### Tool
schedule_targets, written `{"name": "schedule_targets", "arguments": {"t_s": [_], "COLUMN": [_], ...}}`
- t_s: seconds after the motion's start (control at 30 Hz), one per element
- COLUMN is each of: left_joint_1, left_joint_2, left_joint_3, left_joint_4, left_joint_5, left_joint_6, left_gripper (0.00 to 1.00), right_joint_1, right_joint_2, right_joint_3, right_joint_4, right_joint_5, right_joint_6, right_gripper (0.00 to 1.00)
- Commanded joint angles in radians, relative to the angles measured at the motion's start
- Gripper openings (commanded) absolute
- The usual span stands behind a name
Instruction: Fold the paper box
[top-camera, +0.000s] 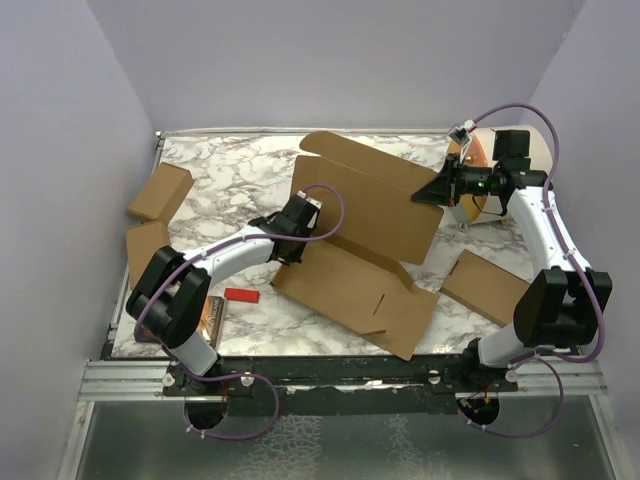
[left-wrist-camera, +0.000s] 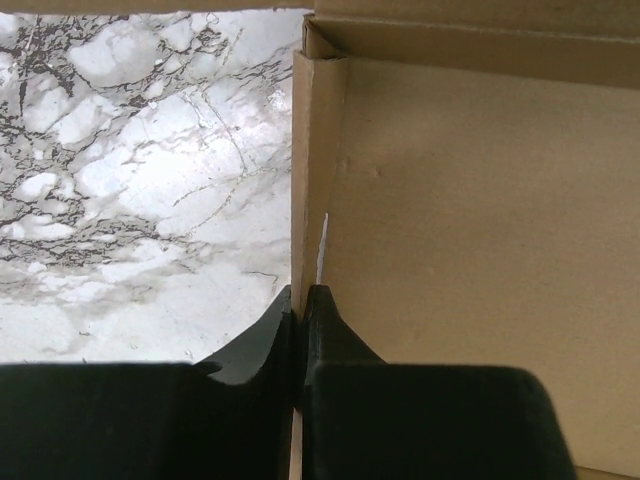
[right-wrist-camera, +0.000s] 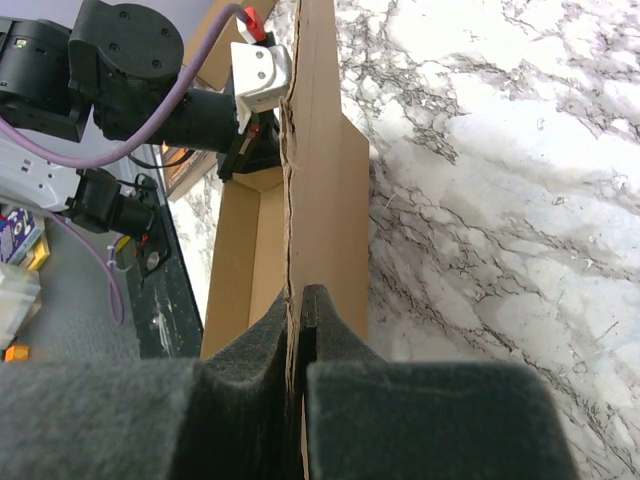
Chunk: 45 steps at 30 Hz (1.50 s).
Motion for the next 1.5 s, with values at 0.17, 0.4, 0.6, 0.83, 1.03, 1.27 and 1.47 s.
{"name": "schedule_targets", "arguments": {"t_s": [0.17,0.4,0.6,0.83,1.03,1.27,1.47], "left_joint_1": [0.012,0.012,0.012,0.012,0.017,0.209,0.519], "left_joint_2": [0.031,0.013,-0.023,-0.06,-0.128,-0.316,-0.385], "left_joint_3": [-0.004,0.023,0.049,0.066,0.058,-0.016,-0.06], "left_joint_4": [-0.037,-0.05,-0.07,-0.074,-0.042,0.153,0.443], "left_joint_5": [-0.021,-0.002,-0.01,0.005,0.036,0.443,0.925], "left_joint_6": [0.012,-0.002,-0.004,-0.012,-0.019,-0.043,-0.164], "left_gripper": [0.07,0.16,0.26,0.34,0.5,0.61,0.74], "right_joint_1": [-0.008,-0.008,-0.008,-0.008,-0.008,-0.007,-0.008], "right_joint_2": [-0.009,-0.012,-0.008,-0.006,-0.007,-0.002,0.027], "right_joint_3": [0.035,0.032,0.033,0.032,0.034,0.05,0.101], "right_joint_4": [0.019,0.021,0.021,0.022,0.019,0.004,-0.018], "right_joint_5": [-0.02,-0.018,-0.018,-0.019,-0.02,-0.025,-0.059], "right_joint_6": [0.0,0.0,-0.002,-0.004,-0.012,-0.048,-0.104], "right_gripper": [0.01,0.01,0.01,0.01,0.01,0.01,0.01]}}
